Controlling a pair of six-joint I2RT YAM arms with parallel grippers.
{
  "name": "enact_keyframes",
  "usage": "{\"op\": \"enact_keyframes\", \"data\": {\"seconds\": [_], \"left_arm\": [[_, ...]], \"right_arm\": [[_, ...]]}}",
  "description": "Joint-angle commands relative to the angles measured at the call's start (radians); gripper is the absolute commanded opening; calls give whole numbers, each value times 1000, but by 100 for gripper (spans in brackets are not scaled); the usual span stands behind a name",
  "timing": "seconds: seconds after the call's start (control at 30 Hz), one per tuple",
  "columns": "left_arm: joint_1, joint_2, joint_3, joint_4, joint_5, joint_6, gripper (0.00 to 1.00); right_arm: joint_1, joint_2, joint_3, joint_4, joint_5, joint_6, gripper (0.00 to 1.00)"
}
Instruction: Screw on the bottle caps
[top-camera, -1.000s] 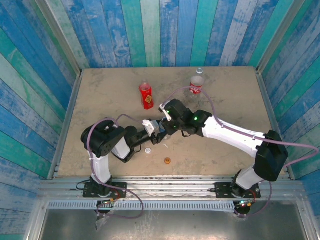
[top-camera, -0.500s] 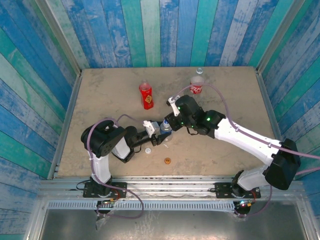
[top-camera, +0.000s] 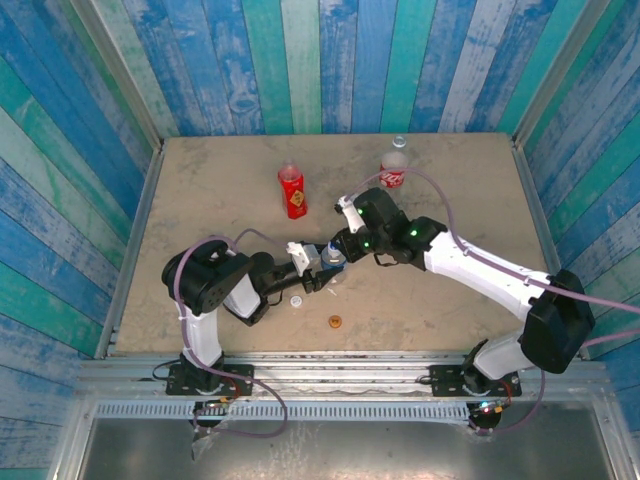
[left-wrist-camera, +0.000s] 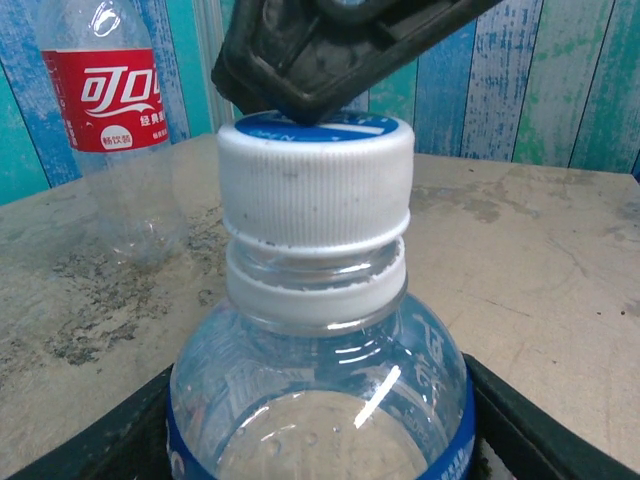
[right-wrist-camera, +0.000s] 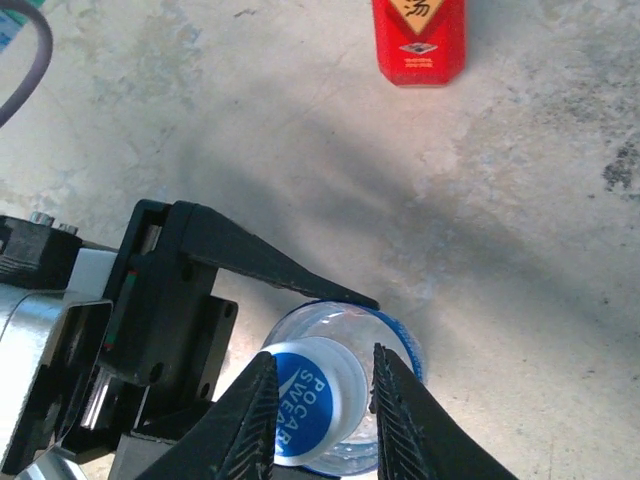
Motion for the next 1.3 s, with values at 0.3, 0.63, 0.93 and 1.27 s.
{"op": "enact_keyframes", "data": {"seconds": [0.3,0.63,0.93,1.27], "left_arm": [[-6,-10,4,26,-8,-23,48],[-6,-11,-5,39,0,-5,47],[-6,-92,-6,-66,80,54,48],[-27,-216,23,-205,254,58,49]], "right_arm": [[-6,-43,-90,-60,-135,38,20],[23,-119,-123,-24,-195,32,19],[23,-231,-110,-140,-60,-257,45],[22,-316,-107,-202,-214,-780,64]]}}
